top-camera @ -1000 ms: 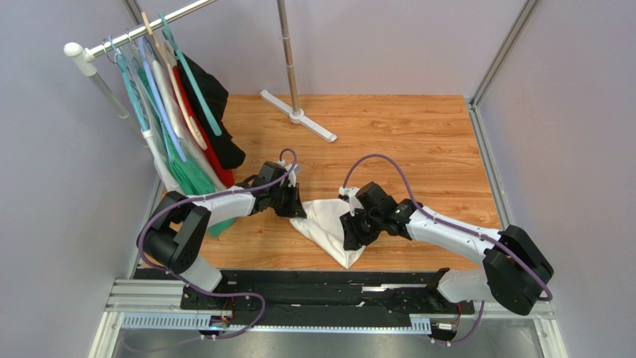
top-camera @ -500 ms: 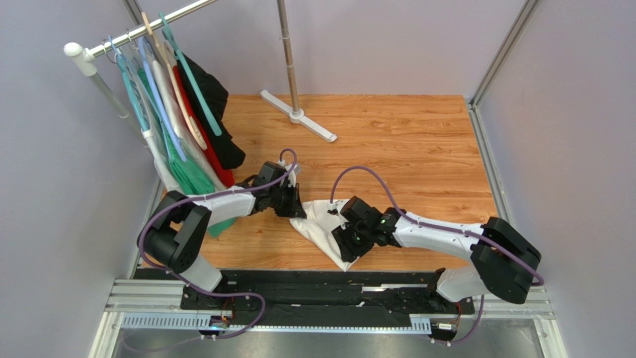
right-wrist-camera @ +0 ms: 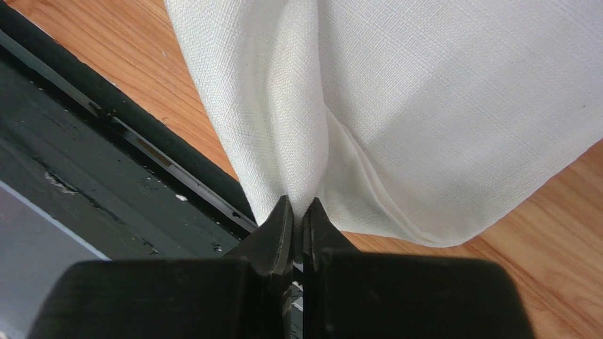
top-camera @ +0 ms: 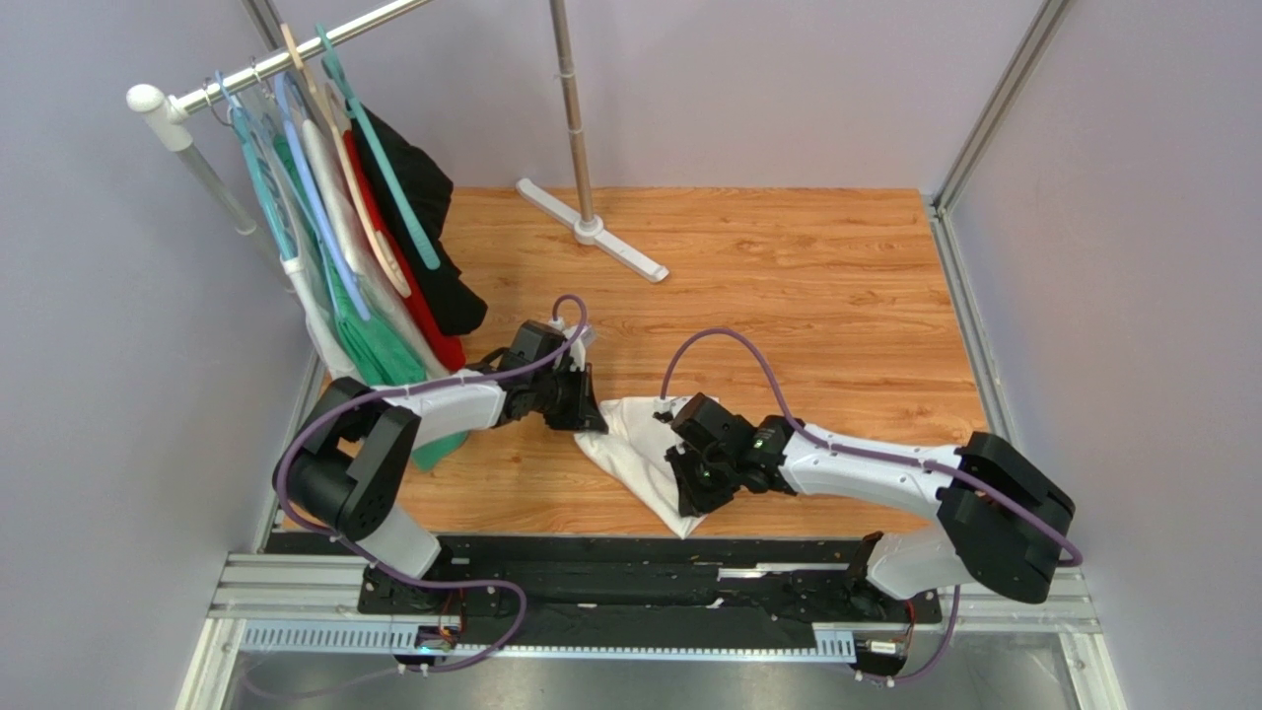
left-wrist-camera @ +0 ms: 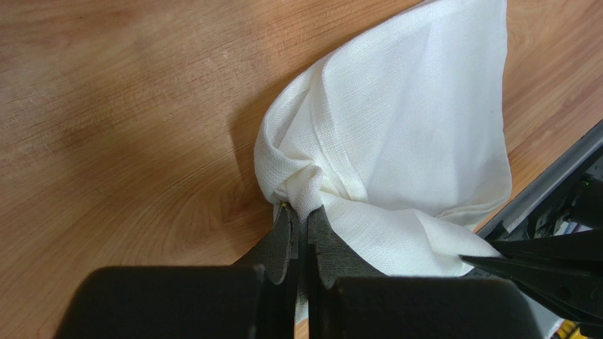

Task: Fold the napkin, place the utensils inside, and roll it up
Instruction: Roll the napkin with the utensil

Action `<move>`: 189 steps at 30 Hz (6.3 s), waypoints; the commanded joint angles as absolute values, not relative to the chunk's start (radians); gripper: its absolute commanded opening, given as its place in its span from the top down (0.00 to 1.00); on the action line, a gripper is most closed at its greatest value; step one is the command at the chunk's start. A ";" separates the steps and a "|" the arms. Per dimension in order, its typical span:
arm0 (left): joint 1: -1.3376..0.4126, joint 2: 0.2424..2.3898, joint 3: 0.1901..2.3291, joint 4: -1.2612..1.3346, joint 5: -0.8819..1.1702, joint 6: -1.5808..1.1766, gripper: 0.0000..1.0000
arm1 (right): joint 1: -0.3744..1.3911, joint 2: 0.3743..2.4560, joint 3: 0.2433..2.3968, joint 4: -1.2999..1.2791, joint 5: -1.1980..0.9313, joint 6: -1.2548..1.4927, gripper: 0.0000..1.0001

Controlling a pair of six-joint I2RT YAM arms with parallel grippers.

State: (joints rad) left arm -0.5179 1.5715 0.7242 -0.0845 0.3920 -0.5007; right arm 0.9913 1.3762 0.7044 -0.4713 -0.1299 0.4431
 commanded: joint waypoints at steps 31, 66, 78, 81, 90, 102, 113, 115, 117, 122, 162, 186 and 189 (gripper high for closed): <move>-0.459 1.569 0.644 -0.005 0.391 -0.529 1.00 | 0.904 1.279 0.367 -0.095 -0.213 0.828 1.00; -0.459 1.583 0.678 -0.048 0.453 -0.499 1.00 | 1.411 1.426 0.850 -0.396 0.431 0.402 0.22; -0.459 1.592 0.692 -0.052 0.474 -0.497 1.00 | 1.416 1.568 0.822 -0.365 0.466 0.396 0.31; -0.459 1.591 0.689 -0.051 0.474 -0.497 1.00 | 1.405 1.588 0.815 -0.370 0.450 0.425 0.46; -0.459 1.577 0.686 -0.057 0.480 -0.500 1.00 | 1.365 1.621 0.795 -0.370 0.347 0.437 0.83; -0.457 1.384 0.649 -0.152 0.385 -0.514 0.71 | 1.281 1.537 0.778 -0.282 0.056 0.465 1.00; -0.425 1.207 0.670 -0.261 0.290 -0.502 0.23 | 1.069 1.490 0.750 -0.219 -0.308 0.468 1.00; -0.423 1.186 0.669 -0.276 0.276 -0.497 0.23 | 1.051 1.486 0.752 -0.213 -0.356 0.472 1.00; -0.423 1.148 0.652 -0.276 0.258 -0.495 0.23 | 1.016 1.483 0.742 -0.193 -0.402 0.485 1.00; -0.423 1.068 0.603 -0.239 0.278 -0.491 0.24 | 0.913 1.470 0.704 -0.109 -0.550 0.534 1.00; -0.456 1.450 0.387 0.523 0.364 -0.738 0.18 | 0.643 1.677 0.652 0.012 -0.781 0.520 1.00; -0.457 1.635 0.376 0.695 0.376 -0.815 0.95 | 0.658 1.626 0.704 -0.169 -0.622 0.420 0.99; -0.457 1.618 0.402 0.620 0.370 -0.805 0.99 | 0.675 1.583 0.735 -0.228 -0.571 0.397 0.74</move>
